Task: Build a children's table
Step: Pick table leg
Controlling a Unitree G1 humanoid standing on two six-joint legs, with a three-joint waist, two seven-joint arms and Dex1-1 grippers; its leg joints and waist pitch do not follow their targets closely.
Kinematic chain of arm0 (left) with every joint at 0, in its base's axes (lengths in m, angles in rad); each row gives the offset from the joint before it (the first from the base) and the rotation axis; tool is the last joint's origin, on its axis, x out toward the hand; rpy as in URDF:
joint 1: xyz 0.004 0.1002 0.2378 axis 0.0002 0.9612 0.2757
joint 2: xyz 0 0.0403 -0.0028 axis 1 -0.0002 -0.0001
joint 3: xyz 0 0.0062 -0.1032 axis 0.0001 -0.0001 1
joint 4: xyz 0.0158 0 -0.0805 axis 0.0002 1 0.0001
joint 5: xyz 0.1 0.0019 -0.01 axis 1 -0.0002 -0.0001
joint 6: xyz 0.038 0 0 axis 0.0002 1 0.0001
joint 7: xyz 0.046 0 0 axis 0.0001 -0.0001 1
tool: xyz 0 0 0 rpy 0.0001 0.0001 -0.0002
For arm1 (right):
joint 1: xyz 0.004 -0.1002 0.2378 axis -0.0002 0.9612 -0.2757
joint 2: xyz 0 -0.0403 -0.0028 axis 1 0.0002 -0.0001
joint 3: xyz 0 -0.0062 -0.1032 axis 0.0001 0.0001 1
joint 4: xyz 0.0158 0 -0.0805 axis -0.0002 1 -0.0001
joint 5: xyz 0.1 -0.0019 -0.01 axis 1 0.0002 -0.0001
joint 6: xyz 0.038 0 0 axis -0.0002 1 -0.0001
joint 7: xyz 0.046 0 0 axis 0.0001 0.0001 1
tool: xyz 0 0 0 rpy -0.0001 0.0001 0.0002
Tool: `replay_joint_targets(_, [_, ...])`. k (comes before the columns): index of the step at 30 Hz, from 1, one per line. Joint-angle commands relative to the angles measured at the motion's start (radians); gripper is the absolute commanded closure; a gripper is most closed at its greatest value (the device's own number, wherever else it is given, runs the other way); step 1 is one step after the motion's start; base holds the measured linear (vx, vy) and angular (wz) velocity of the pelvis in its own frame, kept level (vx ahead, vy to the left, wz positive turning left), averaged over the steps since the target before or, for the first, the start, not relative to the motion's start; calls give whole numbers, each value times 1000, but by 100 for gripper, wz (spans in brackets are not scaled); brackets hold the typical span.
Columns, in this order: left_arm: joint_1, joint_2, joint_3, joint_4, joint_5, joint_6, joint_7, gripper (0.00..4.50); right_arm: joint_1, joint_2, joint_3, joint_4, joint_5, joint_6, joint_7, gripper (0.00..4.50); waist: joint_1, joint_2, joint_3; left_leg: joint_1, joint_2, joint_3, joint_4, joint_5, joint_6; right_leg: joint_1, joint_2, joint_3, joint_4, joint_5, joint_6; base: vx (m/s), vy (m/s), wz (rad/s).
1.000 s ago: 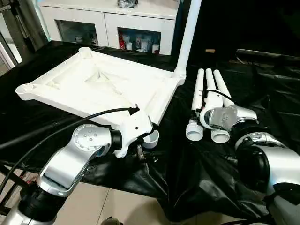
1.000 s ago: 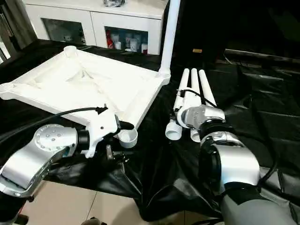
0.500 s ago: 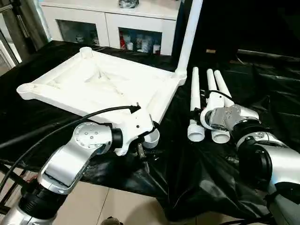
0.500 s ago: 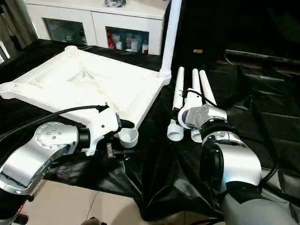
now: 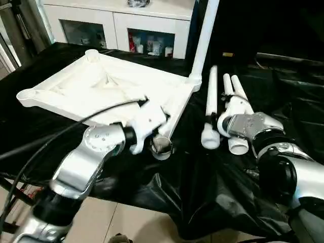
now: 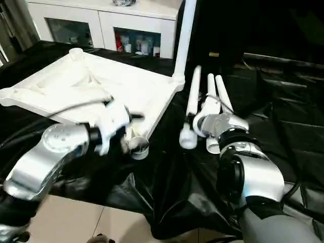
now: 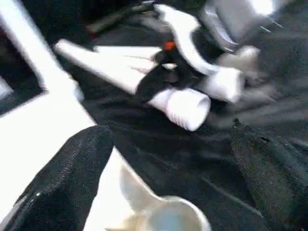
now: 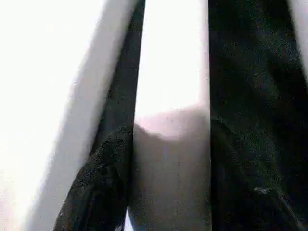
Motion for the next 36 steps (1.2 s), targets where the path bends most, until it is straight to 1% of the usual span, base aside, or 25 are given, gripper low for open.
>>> replay_joint_targets(1, [-28,-34,31,41,18,-47,63,0,38,15,-36,-114,48,-105,45,262,5,4,-85,1,-7,9,-63,-181,-24,64,-38,35,-59,-181,-169,0,0,0])
replay_joint_targets(2, [-39,-58,44,59,19,-62,92,0,72,36,-46,-187,70,-147,81,262,7,11,-78,-2,-8,12,-63,-201,-19,61,-39,36,-69,-192,-165,0,0,0])
replay_joint_targets(3, [-49,-78,53,72,14,-65,110,0,104,50,-43,-252,83,-155,106,262,8,4,-85,1,-7,11,-61,-190,-10,66,-40,36,-65,-179,-161,0,0,0])
replay_joint_targets(4, [-51,-82,55,74,13,-65,114,0,113,54,-41,-271,86,-155,113,262,11,5,-85,1,-6,11,-62,-180,-4,67,-40,35,-66,-172,-164,0,0,0])
replay_joint_targets(5, [-67,-125,74,89,-9,-63,139,0,199,82,-20,-430,110,-137,166,262,10,8,-86,0,-6,9,-63,-159,-4,67,-36,35,-60,-150,-177,0,0,0])
replay_joint_targets(8, [-83,-180,105,101,-36,-49,181,0,299,107,9,-598,144,-116,237,262,17,1,-87,-1,-5,11,-61,-125,16,71,-35,38,-58,-91,-180,0,0,0])
replay_joint_targets(10, [-96,-236,146,104,-79,-32,220,0,377,126,17,-731,205,-103,312,263,24,0,-83,0,-7,14,-61,-148,26,72,-36,39,-67,-125,-180,0,0,0])
replay_joint_targets(11, [-102,-267,170,101,-110,-20,237,0,419,133,20,-809,252,-80,354,264,25,0,-84,1,-4,10,-63,-156,25,72,-39,39,-68,-144,-177,0,0,0])
replay_joint_targets(12, [-105,-303,199,92,-153,-4,251,0,484,146,27,-928,329,-41,404,264,28,1,-81,2,-6,12,-65,-175,26,71,-38,37,-76,-190,-168,0,0,0])
replay_joint_targets(14, [-106,-314,206,89,-168,0,251,0,507,149,29,-969,359,-25,420,264,31,0,-79,2,-3,9,-67,-203,32,68,-40,37,-82,-245,-147,0,0,0])
replay_joint_targets(15, [-115,-351,235,80,-224,19,249,0,578,159,33,-1095,446,15,477,264,32,1,-77,2,-4,8,-70,-219,28,68,-40,34,-90,-294,-130,0,0,0])
replay_joint_targets(16, [-116,-357,240,79,-235,24,249,0,589,160,35,-1114,459,21,487,264,33,0,-76,5,-6,11,-68,-223,30,66,-38,36,-93,-302,-122,0,0,0])
replay_joint_targets(18, [-129,-388,276,70,-307,60,244,0,643,157,49,-1200,518,49,551,264,37,0,-75,2,-4,7,-72,-237,30,65,-40,32,-99,-341,-108,0,0,0])
replay_joint_targets(20, [-137,-402,294,71,-337,81,248,0,661,157,56,-1229,536,62,568,264,36,-3,-73,-3,-4,5,-74,-239,25,64,-41,30,-103,-378,-92,0,0,0])
replay_joint_targets(22, [-163,-436,337,89,-391,116,274,0,686,150,76,-1270,576,104,600,264,35,-2,-71,1,-7,6,-72,-253,20,60,-41,28,-111,-436,-74,0,0,0])
replay_joint_targets(23, [-187,-462,370,108,-439,147,294,0,702,142,101,-1302,607,139,627,264,36,-10,-71,-1,-9,7,-70,-245,21,62,-41,28,-113,-446,-66,0,0,0])
replay_joint_targets(24, [-197,-471,382,116,-457,157,300,0,707,139,112,-1313,618,152,636,264,44,-5,-74,2,-5,5,-70,-226,24,60,-43,28,-113,-430,-64,0,0,0])
replay_joint_targets(26, [-211,-484,400,123,-496,171,304,0,716,134,135,-1326,616,161,633,264,40,-6,-73,-9,-6,1,-76,-219,21,67,-42,23,-113,-428,-52,0,0,0])
replay_joint_targets(27, [-215,-489,405,125,-510,176,304,0,717,133,143,-1326,607,159,629,264,41,-6,-73,-5,-5,3,-74,-223,16,60,-43,24,-117,-437,-48,0,0,0])
replay_joint_targets(28, [-234,-506,424,129,-575,202,295,0,712,119,179,-1305,559,148,634,264,42,-9,-74,-4,-4,3,-73,-215,13,61,-45,25,-115,-427,-54,0,0,0])
replay_joint_targets(29, [-234,-506,424,129,-575,202,295,0,712,119,179,-1305,559,148,634,264,44,-8,-75,-4,-4,3,-72,-209,10,61,-46,25,-114,-415,-59,0,0,0])
replay_joint_targets(30, [-242,-510,429,130,-602,221,287,0,710,109,195,-1298,545,149,644,264,45,-14,-75,-6,-3,4,-73,-199,9,62,-44,27,-110,-389,-63,0,0,0])
replay_joint_targets(32, [-243,-513,427,132,-600,233,294,0,708,104,207,-1298,538,153,645,264,50,-11,-77,-7,-2,3,-73,-181,13,63,-44,28,-105,-353,-67,0,0,0])
replay_joint_targets(33, [-242,-515,420,138,-587,255,308,0,705,95,221,-1293,530,164,646,264,52,-17,-77,-8,-1,4,-72,-171,15,64,-43,29,-103,-333,-67,0,0,0])
replay_joint_targets(36, [-243,-519,419,150,-586,294,342,0,700,78,243,-1285,533,182,649,264,61,-14,-79,-8,-1,5,-69,-134,16,67,-43,32,-95,-276,-75,0,0,0])
